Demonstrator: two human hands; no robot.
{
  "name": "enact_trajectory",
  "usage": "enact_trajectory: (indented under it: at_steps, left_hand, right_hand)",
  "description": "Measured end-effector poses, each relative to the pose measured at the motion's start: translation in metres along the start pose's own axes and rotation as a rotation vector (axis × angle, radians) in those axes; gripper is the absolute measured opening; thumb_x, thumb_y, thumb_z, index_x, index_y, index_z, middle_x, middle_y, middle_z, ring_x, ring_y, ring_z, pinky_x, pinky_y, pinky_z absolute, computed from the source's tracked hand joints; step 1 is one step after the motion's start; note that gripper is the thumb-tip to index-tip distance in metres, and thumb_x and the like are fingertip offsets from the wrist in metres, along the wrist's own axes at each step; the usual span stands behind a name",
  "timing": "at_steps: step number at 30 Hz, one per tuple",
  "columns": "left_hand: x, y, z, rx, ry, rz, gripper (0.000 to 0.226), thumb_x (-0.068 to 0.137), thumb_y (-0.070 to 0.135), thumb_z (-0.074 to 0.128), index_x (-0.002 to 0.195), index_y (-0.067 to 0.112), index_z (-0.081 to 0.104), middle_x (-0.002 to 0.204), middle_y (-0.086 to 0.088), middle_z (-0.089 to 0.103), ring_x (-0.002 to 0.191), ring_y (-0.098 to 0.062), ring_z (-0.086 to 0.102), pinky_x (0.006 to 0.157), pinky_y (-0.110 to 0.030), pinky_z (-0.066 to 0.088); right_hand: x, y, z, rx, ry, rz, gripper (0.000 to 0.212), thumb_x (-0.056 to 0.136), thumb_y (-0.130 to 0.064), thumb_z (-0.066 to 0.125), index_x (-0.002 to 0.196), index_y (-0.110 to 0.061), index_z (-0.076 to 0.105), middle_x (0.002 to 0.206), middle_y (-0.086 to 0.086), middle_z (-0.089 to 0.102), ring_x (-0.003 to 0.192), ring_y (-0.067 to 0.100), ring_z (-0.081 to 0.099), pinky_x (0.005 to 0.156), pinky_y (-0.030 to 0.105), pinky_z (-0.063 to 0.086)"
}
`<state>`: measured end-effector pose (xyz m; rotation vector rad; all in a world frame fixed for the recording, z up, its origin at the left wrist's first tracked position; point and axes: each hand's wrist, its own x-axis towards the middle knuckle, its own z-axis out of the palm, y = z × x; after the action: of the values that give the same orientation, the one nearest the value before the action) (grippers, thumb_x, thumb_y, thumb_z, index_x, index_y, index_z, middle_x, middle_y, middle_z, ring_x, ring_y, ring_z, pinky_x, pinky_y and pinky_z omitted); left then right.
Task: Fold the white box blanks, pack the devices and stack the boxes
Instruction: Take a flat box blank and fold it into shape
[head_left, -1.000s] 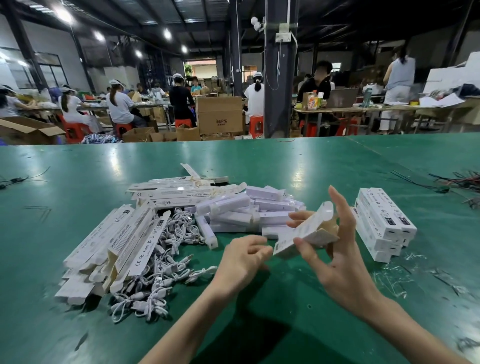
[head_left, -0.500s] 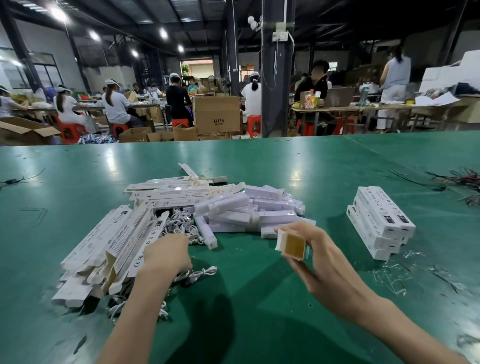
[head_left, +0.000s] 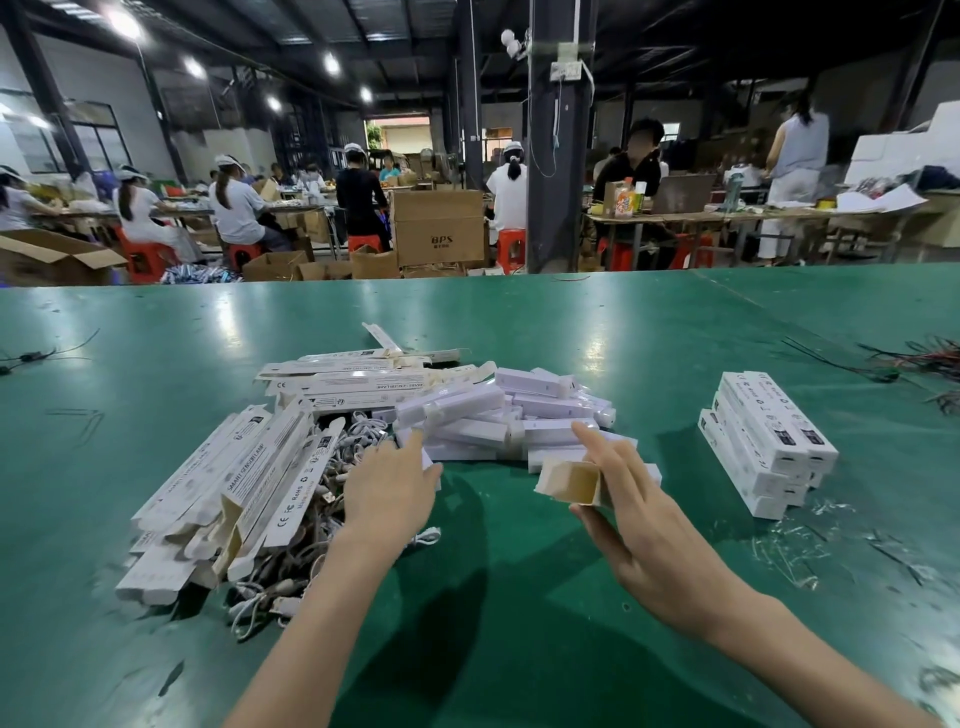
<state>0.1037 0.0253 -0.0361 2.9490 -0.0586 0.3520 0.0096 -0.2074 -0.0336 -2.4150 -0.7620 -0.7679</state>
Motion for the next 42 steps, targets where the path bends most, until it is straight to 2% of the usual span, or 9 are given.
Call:
enact_trajectory:
  at_steps: [6,12,15,19,21,24,28,39,42]
  left_hand:
    - [0.006,0.010,0.021,0.077,0.000,-0.041,0.047,0.093,0.051,0.050,0.130,0.022,0.045,0.124,-0.011,0.050,0.114,-0.027,0.051,0.088,-0.037,0.046]
    - [0.000,0.018,-0.005,-0.164,0.127,-0.166,0.039,0.089,0.009,0.049,0.126,0.018,0.046,0.112,-0.015,0.045,0.080,-0.030,0.053,0.068,-0.038,0.046]
    - [-0.008,0.020,-0.035,-0.221,0.397,-0.138,0.035,0.090,0.008,0.052,0.125,0.011,0.048,0.104,-0.017,0.047,0.069,-0.026,0.048,0.059,-0.036,0.044]
    - [-0.022,0.023,-0.072,-0.495,0.899,0.188,0.016,0.090,0.002,0.059,0.106,0.000,0.057,0.094,-0.015,0.050,0.067,-0.010,0.042,0.059,-0.013,0.045]
    - [-0.030,0.026,-0.082,-0.749,0.989,0.299,0.009,0.091,0.007,0.055,0.099,0.003,0.057,0.090,-0.010,0.050,0.065,-0.008,0.039,0.059,-0.011,0.038]
    - [-0.044,0.037,-0.085,-1.120,0.782,0.478,0.008,0.089,0.005,0.049,0.096,0.005,0.053,0.076,-0.005,0.052,0.057,-0.005,0.042,0.047,-0.015,0.034]
    - [-0.053,0.050,-0.076,-1.085,0.539,0.521,0.008,0.089,0.011,0.052,0.094,0.015,0.057,0.075,0.003,0.051,0.058,-0.006,0.042,0.054,-0.015,0.031]
    - [-0.050,0.051,-0.069,-1.079,0.386,0.353,0.009,0.086,0.018,0.051,0.082,0.014,0.059,0.056,0.009,0.043,0.043,-0.003,0.034,0.044,-0.011,0.024]
    - [-0.046,0.049,-0.066,-1.046,0.357,0.331,0.010,0.084,0.020,0.050,0.080,0.015,0.058,0.056,0.008,0.044,0.043,-0.004,0.035,0.044,-0.012,0.025]
  right_hand:
    - [-0.001,-0.004,-0.001,-0.023,-0.001,-0.017,0.068,0.095,-0.020,0.047,0.151,-0.026,0.009,0.121,0.011,0.050,0.092,0.029,0.055,0.082,0.033,0.045]
    - [0.000,0.002,-0.002,0.030,0.028,0.003,0.081,0.094,-0.009,0.057,0.153,-0.032,0.006,0.121,0.009,0.051,0.097,0.025,0.051,0.089,0.034,0.043]
    - [0.004,0.007,-0.004,0.059,0.053,-0.016,0.083,0.089,0.001,0.061,0.147,-0.035,0.014,0.106,0.008,0.053,0.084,0.025,0.052,0.079,0.044,0.048]
    - [0.004,0.015,-0.008,0.012,0.076,-0.047,0.075,0.086,0.007,0.062,0.138,-0.036,0.027,0.103,0.003,0.051,0.076,0.023,0.052,0.069,0.045,0.050]
    - [0.004,0.017,-0.009,-0.023,0.077,-0.048,0.072,0.085,0.008,0.063,0.133,-0.035,0.031,0.105,0.006,0.053,0.077,0.024,0.054,0.071,0.040,0.050]
    - [0.005,0.019,-0.007,-0.134,0.065,-0.022,0.066,0.079,0.010,0.069,0.123,-0.028,0.038,0.098,0.004,0.051,0.068,0.021,0.046,0.065,0.032,0.044]
    - [0.004,0.020,-0.007,-0.175,0.030,0.013,0.067,0.077,0.011,0.070,0.120,-0.029,0.040,0.098,0.004,0.052,0.068,0.021,0.044,0.064,0.030,0.042]
    - [0.002,0.018,-0.009,-0.242,0.011,-0.072,0.087,0.056,0.020,0.074,0.122,-0.029,0.044,0.102,0.009,0.054,0.079,0.007,0.020,0.062,0.031,0.042]
    - [0.001,0.019,-0.007,-0.212,-0.017,-0.105,0.088,0.060,0.022,0.071,0.125,-0.031,0.044,0.109,0.010,0.054,0.079,0.017,0.042,0.066,0.035,0.049]
